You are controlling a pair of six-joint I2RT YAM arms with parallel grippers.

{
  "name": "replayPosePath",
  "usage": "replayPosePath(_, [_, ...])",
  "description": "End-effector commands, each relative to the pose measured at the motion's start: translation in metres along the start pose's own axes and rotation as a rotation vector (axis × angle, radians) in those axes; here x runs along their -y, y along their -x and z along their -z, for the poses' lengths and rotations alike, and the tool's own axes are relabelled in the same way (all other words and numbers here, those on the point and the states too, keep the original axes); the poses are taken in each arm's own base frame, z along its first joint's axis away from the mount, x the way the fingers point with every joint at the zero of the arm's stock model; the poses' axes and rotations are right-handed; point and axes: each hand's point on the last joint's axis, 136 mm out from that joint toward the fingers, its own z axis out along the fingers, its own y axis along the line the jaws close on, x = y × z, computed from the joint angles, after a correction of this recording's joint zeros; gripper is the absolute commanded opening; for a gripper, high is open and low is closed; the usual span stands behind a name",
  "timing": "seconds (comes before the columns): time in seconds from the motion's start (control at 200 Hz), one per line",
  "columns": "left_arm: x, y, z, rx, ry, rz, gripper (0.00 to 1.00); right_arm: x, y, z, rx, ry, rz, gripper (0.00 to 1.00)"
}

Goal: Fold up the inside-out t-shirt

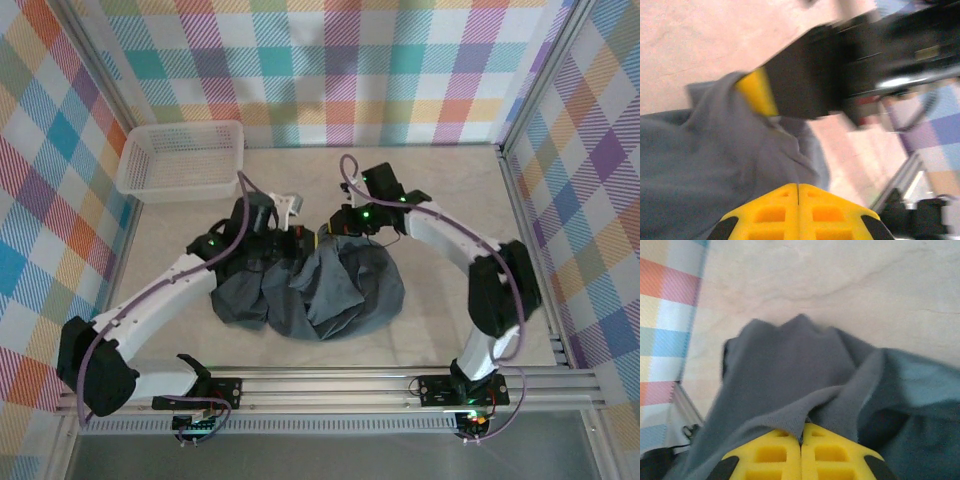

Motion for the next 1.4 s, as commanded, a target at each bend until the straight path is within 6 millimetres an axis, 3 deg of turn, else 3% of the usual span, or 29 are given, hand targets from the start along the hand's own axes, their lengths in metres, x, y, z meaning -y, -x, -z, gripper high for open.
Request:
replayPosePath(0.0, [0.023,-0.005,0.031,-0.094,-0.023,0.134,0.0,0.023,-0.012,-0.013,-0.096,-0.073,0.022,0.12])
replayPosePath(0.14, [0.008,0.001,0.035,-0.074,0.059,0.163,0.0,-0.007,0.0,0.035,0.068,-0.047,0.067,0.45])
replayPosePath(0.245, [0.001,0.001,0.027,-0.074,0.074,0.169,0.0,-0.02,-0.013,0.072,0.201,-0.021,0.052,0.48])
replayPosePath(0.35, [-0.03,-0.013,0.017,-0.111,0.198,0.163,0.0,-0.011,-0.043,0.083,0.235,-0.067,-0.076,0.5])
replayPosePath(0.405, [-0.051,-0.026,0.009,-0.162,0.276,0.132,0.04,-0.007,-0.058,0.08,0.227,-0.1,-0.156,0.51])
replayPosePath(0.475, [-0.068,-0.038,-0.005,-0.212,0.314,0.088,0.25,-0.007,-0.073,0.068,0.2,-0.116,-0.239,0.53])
replayPosePath(0.545, [-0.078,-0.048,-0.022,-0.252,0.314,0.066,0.34,-0.001,-0.085,0.049,0.164,-0.163,-0.316,0.62])
replayPosePath(0.64, [-0.08,-0.056,-0.044,-0.297,0.286,0.029,0.48,0.008,-0.089,0.017,0.096,-0.193,-0.393,0.71])
replayPosePath(0.705, [-0.096,-0.064,-0.059,-0.34,0.356,0.018,0.55,0.017,-0.086,-0.001,0.067,-0.219,-0.408,0.72])
replayPosePath(0.765, [-0.112,-0.067,-0.07,-0.351,0.413,0.025,0.58,0.023,-0.082,-0.015,0.048,-0.242,-0.39,0.67])
replayPosePath(0.805, [-0.12,-0.068,-0.077,-0.349,0.435,0.031,0.58,0.026,-0.081,-0.023,0.034,-0.244,-0.381,0.59])
replayPosePath(0.845, [-0.128,-0.069,-0.084,-0.351,0.458,0.04,0.58,0.024,-0.081,-0.028,0.019,-0.222,-0.369,0.4])
replayPosePath(0.85, [-0.129,-0.069,-0.084,-0.35,0.462,0.042,0.57,0.023,-0.08,-0.029,0.016,-0.214,-0.363,0.33])
replayPosePath(0.885, [-0.136,-0.07,-0.089,-0.356,0.484,0.052,0.53,0.02,-0.08,-0.028,0.011,-0.198,-0.355,0.14])
replayPosePath(0.925, [-0.141,-0.072,-0.094,-0.365,0.487,0.073,0.46,0.016,-0.079,-0.024,0.022,-0.178,-0.332,0.0])
replayPosePath(1.015, [-0.143,-0.074,-0.098,-0.35,0.433,0.15,0.16,-0.016,-0.073,-0.008,0.076,-0.009,-0.214,0.0])
replayPosePath(1.095, [-0.138,-0.064,-0.089,-0.28,0.317,0.27,0.0,-0.051,-0.07,0.013,0.133,0.206,-0.089,0.0])
replayPosePath(1.18, [-0.12,-0.041,-0.074,-0.168,0.134,0.335,0.0,-0.067,-0.07,0.035,0.193,0.359,-0.041,0.0])
replayPosePath(1.24, [-0.109,-0.037,-0.061,-0.162,0.083,0.312,0.0,-0.072,-0.064,0.051,0.252,0.454,-0.043,0.0])
replayPosePath(1.315, [-0.095,-0.042,-0.042,-0.199,0.072,0.219,0.16,-0.079,-0.059,0.067,0.303,0.548,-0.027,0.0])
replayPosePath(1.395, [-0.077,-0.029,-0.007,-0.096,0.066,0.08,0.33,-0.084,-0.057,0.073,0.305,0.59,0.007,0.0])
